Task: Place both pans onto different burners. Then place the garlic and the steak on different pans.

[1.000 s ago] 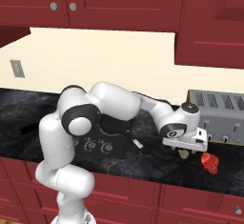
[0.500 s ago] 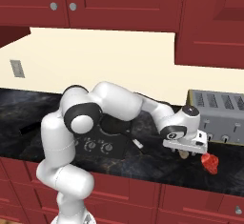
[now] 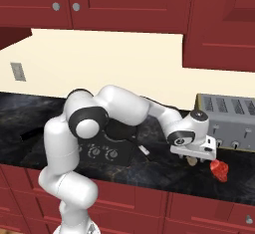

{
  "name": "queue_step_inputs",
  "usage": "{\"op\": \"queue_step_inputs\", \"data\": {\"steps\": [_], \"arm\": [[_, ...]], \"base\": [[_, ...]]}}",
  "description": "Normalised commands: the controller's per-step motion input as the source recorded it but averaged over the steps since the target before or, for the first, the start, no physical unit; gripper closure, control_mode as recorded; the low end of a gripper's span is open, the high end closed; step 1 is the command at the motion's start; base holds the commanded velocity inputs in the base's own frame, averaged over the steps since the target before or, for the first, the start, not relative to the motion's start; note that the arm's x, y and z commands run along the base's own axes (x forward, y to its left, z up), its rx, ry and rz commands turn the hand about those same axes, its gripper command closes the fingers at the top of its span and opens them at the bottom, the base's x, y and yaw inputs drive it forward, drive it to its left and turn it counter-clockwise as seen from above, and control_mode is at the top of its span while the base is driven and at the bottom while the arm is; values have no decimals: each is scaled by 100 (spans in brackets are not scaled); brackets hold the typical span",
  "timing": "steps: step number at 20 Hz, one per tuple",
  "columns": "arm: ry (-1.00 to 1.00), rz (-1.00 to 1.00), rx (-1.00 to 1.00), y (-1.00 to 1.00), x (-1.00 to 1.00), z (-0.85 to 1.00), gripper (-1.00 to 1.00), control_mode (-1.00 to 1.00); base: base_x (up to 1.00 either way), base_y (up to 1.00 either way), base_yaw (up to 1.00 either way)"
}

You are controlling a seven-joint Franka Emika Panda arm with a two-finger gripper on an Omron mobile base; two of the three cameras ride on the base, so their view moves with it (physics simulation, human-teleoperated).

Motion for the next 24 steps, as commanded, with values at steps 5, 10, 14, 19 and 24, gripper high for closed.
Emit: {"op": "queue_step_inputs", "data": {"steps": [5, 10, 14, 19, 24], "arm": [[0, 0, 0, 0, 5, -1, -100, -100], [0, 0, 0, 0, 4, -4, -100, -100], [0, 0, 0, 0, 5, -10, -100, -100], [0, 0, 0, -2, 1, -6, -100, -100], [0, 0, 0, -5, 3, -4, -100, -100]], "base": [[0, 0, 0], [0, 0, 0], [0, 0, 0], [0, 0, 0], [0, 0, 0]]}}
